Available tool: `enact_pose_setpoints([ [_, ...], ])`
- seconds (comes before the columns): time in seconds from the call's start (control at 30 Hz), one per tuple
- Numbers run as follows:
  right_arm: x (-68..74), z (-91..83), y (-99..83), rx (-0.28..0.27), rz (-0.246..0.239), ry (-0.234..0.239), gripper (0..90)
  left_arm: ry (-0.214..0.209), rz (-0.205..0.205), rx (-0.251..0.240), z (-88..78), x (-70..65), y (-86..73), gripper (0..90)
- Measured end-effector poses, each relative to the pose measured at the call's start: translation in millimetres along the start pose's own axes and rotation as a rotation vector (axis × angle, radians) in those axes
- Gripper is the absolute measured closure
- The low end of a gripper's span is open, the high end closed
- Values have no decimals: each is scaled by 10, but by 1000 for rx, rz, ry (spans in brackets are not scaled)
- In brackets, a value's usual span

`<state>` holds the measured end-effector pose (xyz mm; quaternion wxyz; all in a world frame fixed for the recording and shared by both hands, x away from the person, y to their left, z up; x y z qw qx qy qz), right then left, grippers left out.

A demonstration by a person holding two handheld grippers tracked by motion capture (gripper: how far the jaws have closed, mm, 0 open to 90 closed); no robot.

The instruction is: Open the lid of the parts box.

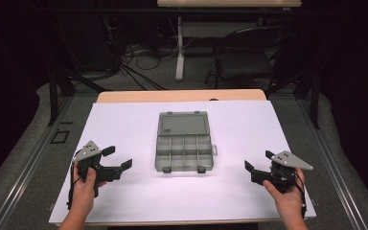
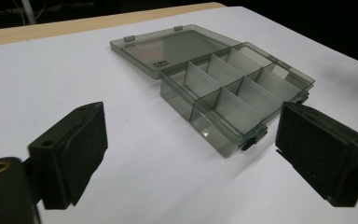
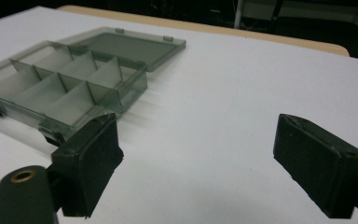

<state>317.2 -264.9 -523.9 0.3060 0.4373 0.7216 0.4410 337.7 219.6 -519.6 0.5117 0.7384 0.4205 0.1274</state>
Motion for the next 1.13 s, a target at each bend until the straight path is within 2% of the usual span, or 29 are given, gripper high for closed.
enact_pose_setpoints([
  [0.03, 12, 9, -20, 9, -7, -7, 122, -3, 4, -4, -4, 13, -24, 57],
  [0.1, 36, 22, -56, 10, -36, -3, 70, -15, -19, -15, -9, 36, -80, 3],
  [0.17, 62, 30, -95, 26, -48, 12, 19, -9, -23, -13, 1, 66, -136, 2],
  [0.2, 77, 64, -105, -3, -43, 9, 5, -1, -22, -11, 8, 83, -161, 2],
  [0.23, 81, 58, -126, 20, -52, 25, 0, 5, -17, -11, 10, 101, -182, 2],
  [0.43, 105, 140, -216, 34, -26, 22, 0, 67, 5, -11, 54, 193, -281, 2],
  [0.53, 104, 180, -250, 43, -41, 14, 0, 97, 17, -6, 74, 230, -307, 2],
  [0.63, 112, 209, -278, 48, -35, 22, 0, 95, 24, -8, 82, 233, -323, 2],
  [0.77, 105, 238, -310, 66, -69, 23, 0, 94, 20, 4, 104, 248, -348, 1],
  [0.9, 76, 247, -320, 71, -62, 6, 0, 91, 13, 6, 114, 262, -369, 1],
  [1.13, -2, 269, -375, 120, -94, -39, 0, 111, 14, 25, 121, 301, -391, 2],
])
Point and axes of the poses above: each handheld gripper's, and its own axes: z roughly forward along the jaws, y roughly out of its top, x roughly to its left, the point moved 5 cm from there along z, roughly forward along the jaws, and after that the axes turned 5 degrees about -z, right-handed, at the moved point
